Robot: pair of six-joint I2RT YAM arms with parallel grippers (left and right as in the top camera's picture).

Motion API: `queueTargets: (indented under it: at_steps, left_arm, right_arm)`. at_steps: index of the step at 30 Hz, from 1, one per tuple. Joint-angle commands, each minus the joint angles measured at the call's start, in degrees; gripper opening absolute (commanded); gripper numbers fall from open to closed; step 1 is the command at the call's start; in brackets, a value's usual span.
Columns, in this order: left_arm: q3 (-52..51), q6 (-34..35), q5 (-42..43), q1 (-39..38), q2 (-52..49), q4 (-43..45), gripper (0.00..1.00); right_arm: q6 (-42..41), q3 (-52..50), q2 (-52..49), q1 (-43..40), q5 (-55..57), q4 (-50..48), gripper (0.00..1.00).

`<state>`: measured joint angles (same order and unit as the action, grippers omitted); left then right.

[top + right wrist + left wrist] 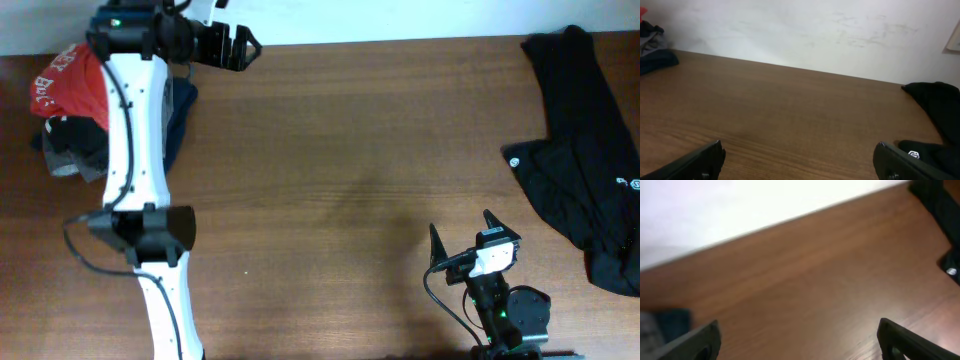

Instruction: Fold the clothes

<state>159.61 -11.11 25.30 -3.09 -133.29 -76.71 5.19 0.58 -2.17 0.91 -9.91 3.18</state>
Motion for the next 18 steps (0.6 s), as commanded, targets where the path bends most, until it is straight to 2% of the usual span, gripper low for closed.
queueTargets:
  at_steps: [1,4,9,10,14,18]
  left_arm:
    - [-5.68,-0.94,-11.37,-2.58,15.1,2.54,0.99]
    - [-18.53,-0.94,-15.23,-4.66,24.83,12.13,0.99]
    - [-48.06,-0.94,-15.69,-6.54,42.34,34.6,0.99]
    - [-56.57,-0.94,-15.67,-6.62,47.06,39.76,0.99]
    - [-78.99,-0.94,-15.72,-6.43,59.25,50.84,0.99]
    - [-97.18,-0.92,-15.67,-5.16,69.57,59.47,0.99]
  right_arm:
    - [0.37,-0.26,-0.09,0.59,0.72,0.46,0.98]
    - [0.37,-0.26,-0.09,0.59,0.72,0.46,0.99]
    - [0.37,-0.26,-0.09,0.59,0.72,0.46,0.99]
    - [0.37,-0.26,-0.09,0.59,0.72,0.46,0.99]
    - [0.37,-0.26,-0.09,0.59,0.72,0.46,0.99]
    - [0.37,-0.26,-0.09,0.59,0.72,0.46,0.98]
